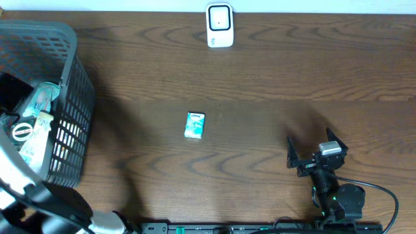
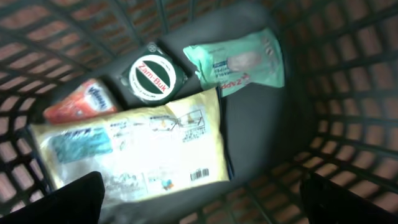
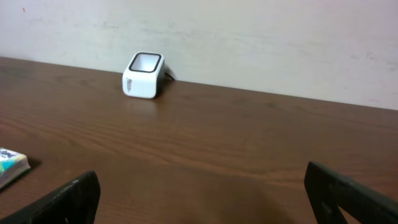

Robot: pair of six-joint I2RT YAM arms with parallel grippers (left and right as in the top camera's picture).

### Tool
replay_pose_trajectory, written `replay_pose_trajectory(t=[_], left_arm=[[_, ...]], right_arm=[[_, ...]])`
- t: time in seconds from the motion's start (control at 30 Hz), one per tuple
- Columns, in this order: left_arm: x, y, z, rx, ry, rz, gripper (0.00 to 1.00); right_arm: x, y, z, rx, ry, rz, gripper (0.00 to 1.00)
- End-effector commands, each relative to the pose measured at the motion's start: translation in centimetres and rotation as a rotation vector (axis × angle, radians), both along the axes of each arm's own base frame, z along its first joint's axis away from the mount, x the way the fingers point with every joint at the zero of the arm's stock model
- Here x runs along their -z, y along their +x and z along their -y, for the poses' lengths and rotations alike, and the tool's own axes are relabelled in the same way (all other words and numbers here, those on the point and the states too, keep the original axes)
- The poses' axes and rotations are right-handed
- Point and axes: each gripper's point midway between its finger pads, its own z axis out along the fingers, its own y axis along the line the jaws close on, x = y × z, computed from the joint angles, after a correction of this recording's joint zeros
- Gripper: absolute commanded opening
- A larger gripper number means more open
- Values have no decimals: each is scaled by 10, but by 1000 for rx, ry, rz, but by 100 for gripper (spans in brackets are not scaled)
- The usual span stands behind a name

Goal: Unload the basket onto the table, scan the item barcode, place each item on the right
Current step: 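Reach the left gripper back into the basket toward the white bag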

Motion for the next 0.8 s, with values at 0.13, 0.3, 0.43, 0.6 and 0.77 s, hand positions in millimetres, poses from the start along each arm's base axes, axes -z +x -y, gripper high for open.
replay_pose_trajectory(t=[0.13,0.3,0.43,0.6,0.77], left_arm=[[57,15,1,251,-71,-107,99],[90,3,5,327,-87,-168,99],[114,-8,5,369,-91,-201,99],[123,-9,-5,407,-52,-193,99],[132,-16,-16,416,-44,-192,98]], right_arm=[[2,0,2,9,5,-6,99],[1,0,2,9,5,-5,99],[1,0,2,9,5,-5,99],[1,0,2,9,5,-5,99],[1,0,2,9,5,-5,99]])
